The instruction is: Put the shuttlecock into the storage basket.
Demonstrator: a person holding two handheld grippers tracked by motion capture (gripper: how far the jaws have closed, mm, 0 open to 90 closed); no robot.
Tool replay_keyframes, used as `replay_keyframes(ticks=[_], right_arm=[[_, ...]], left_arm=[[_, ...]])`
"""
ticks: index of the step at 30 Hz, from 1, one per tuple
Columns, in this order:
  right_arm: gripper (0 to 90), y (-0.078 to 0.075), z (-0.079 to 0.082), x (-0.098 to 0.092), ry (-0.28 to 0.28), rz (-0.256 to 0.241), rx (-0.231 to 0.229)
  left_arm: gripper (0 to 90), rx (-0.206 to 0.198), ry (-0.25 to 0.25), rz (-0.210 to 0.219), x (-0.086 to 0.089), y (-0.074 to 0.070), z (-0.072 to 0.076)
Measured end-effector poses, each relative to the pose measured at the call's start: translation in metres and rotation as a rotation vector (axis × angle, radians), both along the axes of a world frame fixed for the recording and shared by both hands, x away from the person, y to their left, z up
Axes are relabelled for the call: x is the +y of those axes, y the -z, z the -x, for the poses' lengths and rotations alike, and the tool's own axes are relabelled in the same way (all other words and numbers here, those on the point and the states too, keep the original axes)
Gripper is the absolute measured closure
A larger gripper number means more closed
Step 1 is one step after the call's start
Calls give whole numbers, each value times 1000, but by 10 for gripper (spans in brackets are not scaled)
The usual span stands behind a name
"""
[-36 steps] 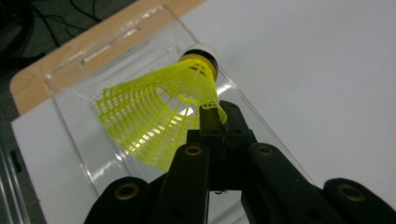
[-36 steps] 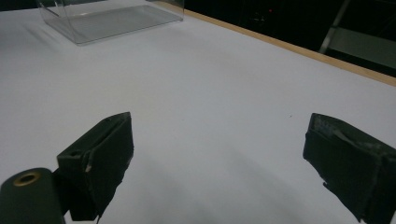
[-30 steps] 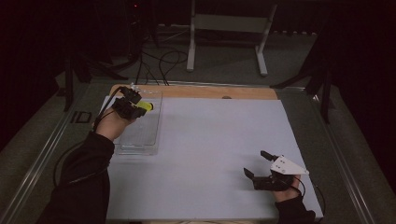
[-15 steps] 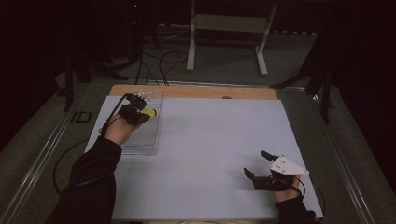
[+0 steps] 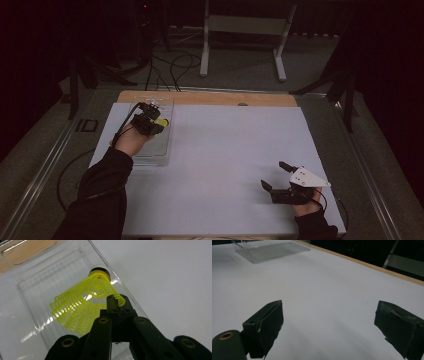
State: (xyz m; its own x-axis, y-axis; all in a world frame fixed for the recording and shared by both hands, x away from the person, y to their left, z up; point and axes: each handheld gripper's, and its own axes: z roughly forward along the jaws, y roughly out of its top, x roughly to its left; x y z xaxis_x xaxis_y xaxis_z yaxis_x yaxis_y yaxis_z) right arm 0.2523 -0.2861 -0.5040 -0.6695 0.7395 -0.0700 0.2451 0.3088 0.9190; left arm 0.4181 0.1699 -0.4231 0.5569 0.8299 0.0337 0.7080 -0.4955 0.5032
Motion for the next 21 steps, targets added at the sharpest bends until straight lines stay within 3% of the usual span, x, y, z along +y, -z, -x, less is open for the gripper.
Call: replay_keyframes(ticks=[12,21], right_arm=[[86,0,0,0,3,2,-1],[86,0,0,0,5,0,2]], left_arm=[[898,23,7,-11,-6,7,0],[893,88,8,-26,-10,13,-3]])
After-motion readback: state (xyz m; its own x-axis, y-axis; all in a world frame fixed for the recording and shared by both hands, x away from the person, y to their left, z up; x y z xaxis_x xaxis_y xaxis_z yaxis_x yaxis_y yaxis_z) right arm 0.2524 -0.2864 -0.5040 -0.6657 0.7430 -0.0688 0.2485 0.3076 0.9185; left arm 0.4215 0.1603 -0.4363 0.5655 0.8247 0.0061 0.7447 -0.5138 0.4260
